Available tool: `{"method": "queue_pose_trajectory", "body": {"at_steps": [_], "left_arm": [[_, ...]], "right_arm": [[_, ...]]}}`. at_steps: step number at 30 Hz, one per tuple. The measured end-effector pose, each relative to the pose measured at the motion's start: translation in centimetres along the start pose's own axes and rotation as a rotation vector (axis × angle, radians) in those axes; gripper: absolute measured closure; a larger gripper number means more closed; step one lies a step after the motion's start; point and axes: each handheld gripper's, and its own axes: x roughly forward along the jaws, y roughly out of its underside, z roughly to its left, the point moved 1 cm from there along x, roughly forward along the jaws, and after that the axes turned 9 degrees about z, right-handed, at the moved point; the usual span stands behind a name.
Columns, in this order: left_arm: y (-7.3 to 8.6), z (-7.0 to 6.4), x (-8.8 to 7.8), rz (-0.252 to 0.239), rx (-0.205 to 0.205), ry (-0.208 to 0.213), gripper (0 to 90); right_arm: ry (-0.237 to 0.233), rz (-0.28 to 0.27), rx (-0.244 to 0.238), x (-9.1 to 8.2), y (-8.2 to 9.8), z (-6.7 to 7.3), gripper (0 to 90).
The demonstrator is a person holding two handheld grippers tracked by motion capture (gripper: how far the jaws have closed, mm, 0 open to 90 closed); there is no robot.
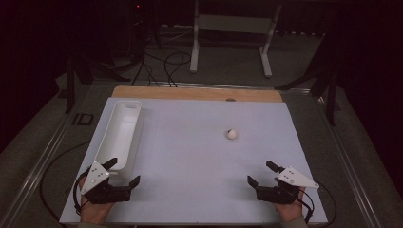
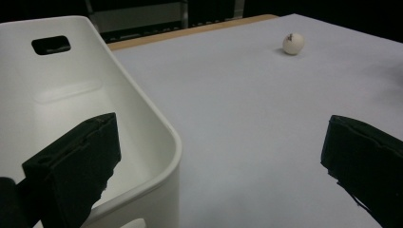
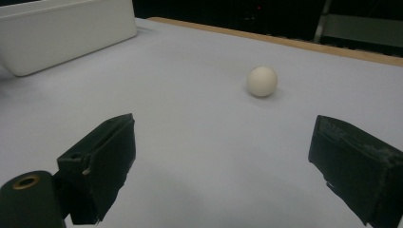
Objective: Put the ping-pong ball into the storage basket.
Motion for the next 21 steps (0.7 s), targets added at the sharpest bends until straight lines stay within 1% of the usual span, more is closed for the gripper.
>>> {"method": "queue_pose_trajectory", "body": {"at_steps": [14, 18, 21], "left_arm": [[0.02, -0.17, 0.08, -0.001, 0.004, -0.001, 0.0], [0.04, -0.21, 0.05, -0.002, 0.000, -0.004, 0.0], [0.04, -0.17, 0.00, -0.007, -0.007, -0.004, 0.0]], "right_arm": [[0.004, 0.008, 0.013, 0.16, -0.18, 0.04, 8.3], [0.001, 0.008, 0.024, -0.01, -0.40, 0.10, 8.3], [0.000, 0.015, 0.024, 0.00, -0.62, 0.16, 8.3]]}}
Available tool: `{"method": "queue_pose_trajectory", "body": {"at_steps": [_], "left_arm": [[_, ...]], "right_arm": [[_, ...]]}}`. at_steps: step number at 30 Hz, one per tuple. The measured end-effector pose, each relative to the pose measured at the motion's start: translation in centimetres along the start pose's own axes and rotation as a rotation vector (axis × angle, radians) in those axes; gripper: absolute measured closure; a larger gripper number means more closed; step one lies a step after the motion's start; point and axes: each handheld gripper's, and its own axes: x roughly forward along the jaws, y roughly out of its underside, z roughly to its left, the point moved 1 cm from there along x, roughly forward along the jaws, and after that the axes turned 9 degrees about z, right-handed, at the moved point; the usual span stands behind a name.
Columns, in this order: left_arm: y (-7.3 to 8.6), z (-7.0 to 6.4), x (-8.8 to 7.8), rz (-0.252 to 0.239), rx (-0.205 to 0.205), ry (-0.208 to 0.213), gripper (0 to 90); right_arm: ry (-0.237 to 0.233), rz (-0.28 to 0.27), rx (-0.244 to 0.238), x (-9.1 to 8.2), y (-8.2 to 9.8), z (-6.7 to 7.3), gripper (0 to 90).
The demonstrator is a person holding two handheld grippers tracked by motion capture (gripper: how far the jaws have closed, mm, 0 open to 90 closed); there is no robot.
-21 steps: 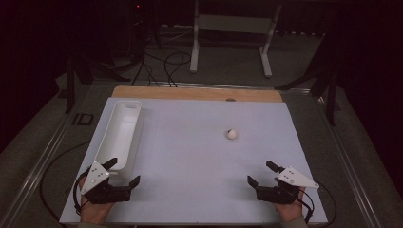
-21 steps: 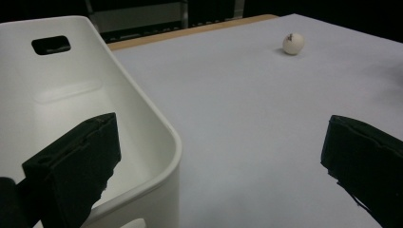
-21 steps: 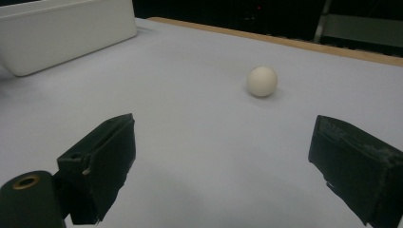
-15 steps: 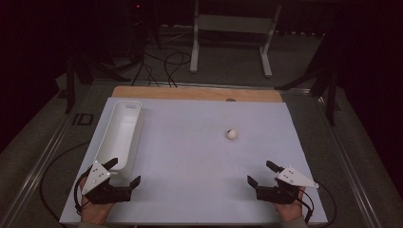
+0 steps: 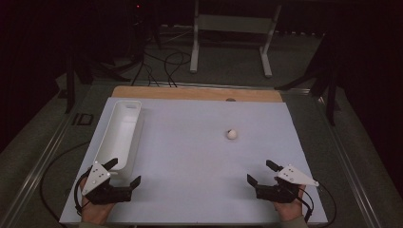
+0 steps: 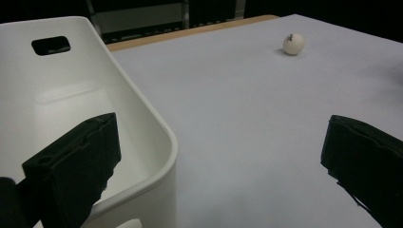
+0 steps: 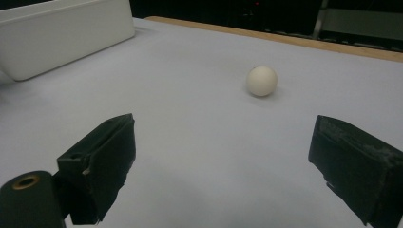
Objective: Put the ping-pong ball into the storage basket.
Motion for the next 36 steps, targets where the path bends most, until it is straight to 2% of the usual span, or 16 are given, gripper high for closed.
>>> {"method": "queue_pose_trajectory", "body": {"at_steps": [19, 27, 36], "left_arm": [[0.0, 0.1, -0.1, -0.007, -0.005, -0.016, 0.0], [0.0, -0.1, 0.0, -0.001, 0.013, -0.022, 0.0], [0.0, 0.0, 0.0, 0.001, 0.010, -0.024, 0.0]], "right_arm": [[0.007, 0.038, 0.030, -0.3, -1.8, -0.3, 8.2], [0.005, 0.058, 0.026, -0.1, -2.7, -0.3, 8.2], [0.014, 0.073, 0.008, 0.1, -4.3, -0.2, 8.2]]}}
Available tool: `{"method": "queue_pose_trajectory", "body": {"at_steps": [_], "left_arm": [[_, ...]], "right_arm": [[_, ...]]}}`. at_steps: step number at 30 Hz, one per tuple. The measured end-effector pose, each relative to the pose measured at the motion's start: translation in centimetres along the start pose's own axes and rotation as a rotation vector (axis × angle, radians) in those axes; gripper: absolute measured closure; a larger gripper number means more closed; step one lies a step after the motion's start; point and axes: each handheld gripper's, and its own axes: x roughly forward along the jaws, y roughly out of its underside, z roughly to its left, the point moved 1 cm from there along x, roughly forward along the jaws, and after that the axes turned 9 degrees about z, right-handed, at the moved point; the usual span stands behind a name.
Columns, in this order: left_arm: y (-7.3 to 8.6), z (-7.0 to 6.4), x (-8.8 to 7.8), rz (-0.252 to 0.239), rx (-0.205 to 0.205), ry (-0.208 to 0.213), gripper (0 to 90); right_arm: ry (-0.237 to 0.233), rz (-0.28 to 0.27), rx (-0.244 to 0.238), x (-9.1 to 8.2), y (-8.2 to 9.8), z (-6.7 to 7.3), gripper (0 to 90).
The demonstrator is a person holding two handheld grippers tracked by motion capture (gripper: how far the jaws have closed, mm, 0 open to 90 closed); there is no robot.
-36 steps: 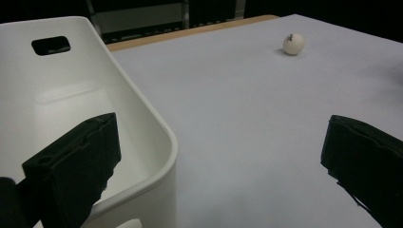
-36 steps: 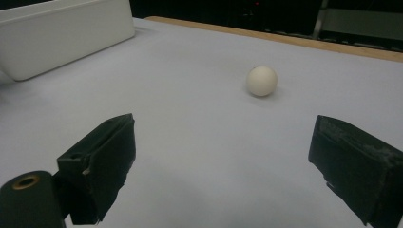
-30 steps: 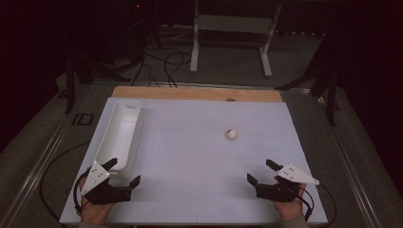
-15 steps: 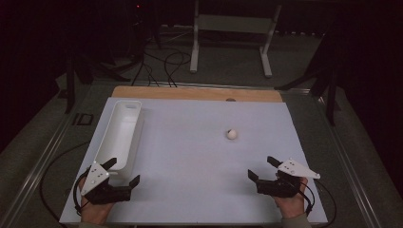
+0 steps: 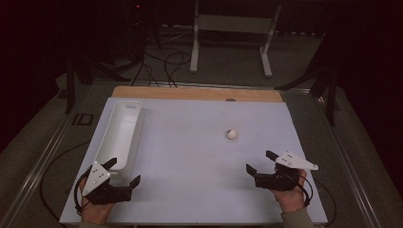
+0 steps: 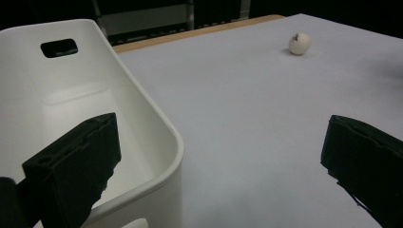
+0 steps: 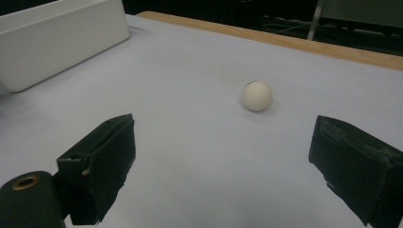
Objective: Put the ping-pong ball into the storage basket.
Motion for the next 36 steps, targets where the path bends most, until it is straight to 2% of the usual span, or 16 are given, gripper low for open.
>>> {"method": "queue_pose_trajectory", "body": {"at_steps": [13, 24, 36], "left_arm": [[0.0, 0.0, 0.0, 0.000, 0.000, 0.003, 0.0], [0.0, -0.1, 0.1, 0.005, 0.002, 0.003, 0.0], [0.0, -0.1, 0.1, 0.009, 0.002, 0.005, 0.0]], "right_arm": [[0.018, 0.033, 0.021, 0.1, -1.8, -0.2, 7.5], [0.027, 0.070, 0.022, 0.4, -3.0, -0.2, 7.6], [0.035, 0.085, 0.019, 0.6, -4.5, -0.1, 7.6]]}}
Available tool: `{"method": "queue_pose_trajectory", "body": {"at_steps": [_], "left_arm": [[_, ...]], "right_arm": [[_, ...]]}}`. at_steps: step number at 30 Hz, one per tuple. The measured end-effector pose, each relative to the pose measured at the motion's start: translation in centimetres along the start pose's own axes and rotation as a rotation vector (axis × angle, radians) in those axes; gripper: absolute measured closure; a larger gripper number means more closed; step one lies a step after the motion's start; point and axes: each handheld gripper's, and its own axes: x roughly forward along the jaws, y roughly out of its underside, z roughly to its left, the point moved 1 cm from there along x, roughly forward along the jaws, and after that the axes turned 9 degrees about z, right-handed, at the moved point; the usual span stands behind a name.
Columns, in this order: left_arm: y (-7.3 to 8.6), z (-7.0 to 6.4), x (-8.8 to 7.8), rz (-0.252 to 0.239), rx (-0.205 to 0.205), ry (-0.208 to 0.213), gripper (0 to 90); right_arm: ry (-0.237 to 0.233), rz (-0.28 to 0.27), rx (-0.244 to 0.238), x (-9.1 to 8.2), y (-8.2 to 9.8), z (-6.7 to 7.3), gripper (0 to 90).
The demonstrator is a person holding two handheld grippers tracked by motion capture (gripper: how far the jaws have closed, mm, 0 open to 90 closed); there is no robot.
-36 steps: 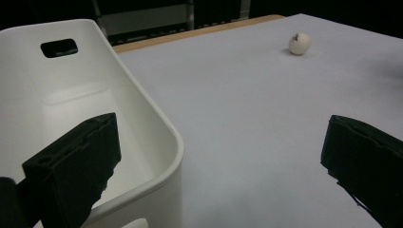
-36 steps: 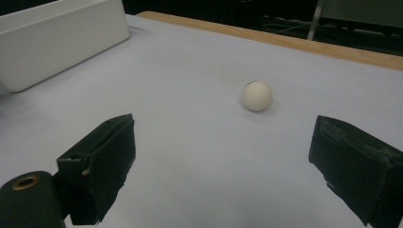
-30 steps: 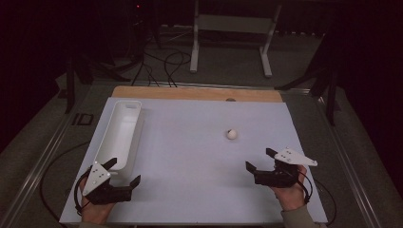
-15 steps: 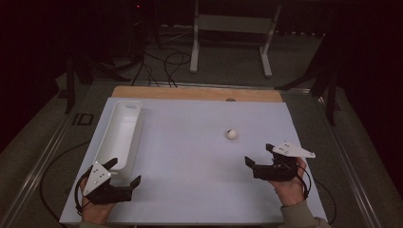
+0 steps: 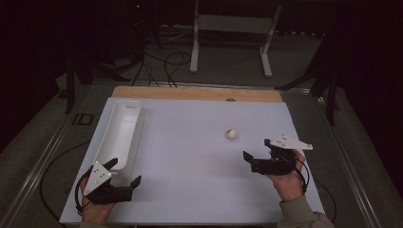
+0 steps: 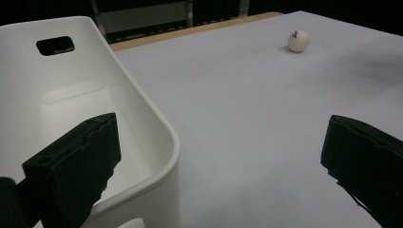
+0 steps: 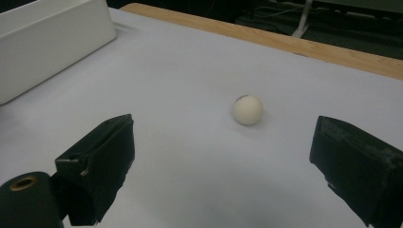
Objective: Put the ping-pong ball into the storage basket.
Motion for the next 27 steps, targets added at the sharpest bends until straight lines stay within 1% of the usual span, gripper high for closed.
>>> {"method": "queue_pose_trajectory", "body": {"at_steps": [7, 10, 13, 14, 17, 27], "left_arm": [[0.0, 0.0, 0.0, 0.003, 0.000, 0.001, 0.0], [0.0, 0.0, 0.0, 0.003, 0.000, 0.002, 0.0], [0.0, 0.0, 0.1, 0.003, 0.001, 0.002, 0.0], [0.0, 0.0, 0.1, 0.004, 0.001, 0.003, 0.0], [0.0, 0.0, 0.1, 0.004, 0.000, 0.003, 0.0], [0.0, 0.0, 0.1, 0.007, 0.003, 0.004, 0.0]], "right_arm": [[0.008, 0.011, -0.001, 0.2, -0.6, 0.0, 7.6], [0.015, 0.027, 0.002, 0.3, -1.1, 0.0, 7.6], [0.018, 0.030, -0.002, 0.4, -1.3, -0.1, 7.6], [0.027, 0.043, 0.005, 0.4, -1.6, -0.2, 7.6], [0.033, 0.048, 0.004, 0.5, -1.9, -0.2, 7.6], [0.042, 0.077, 0.002, 1.0, -2.8, -0.4, 7.6]]}}
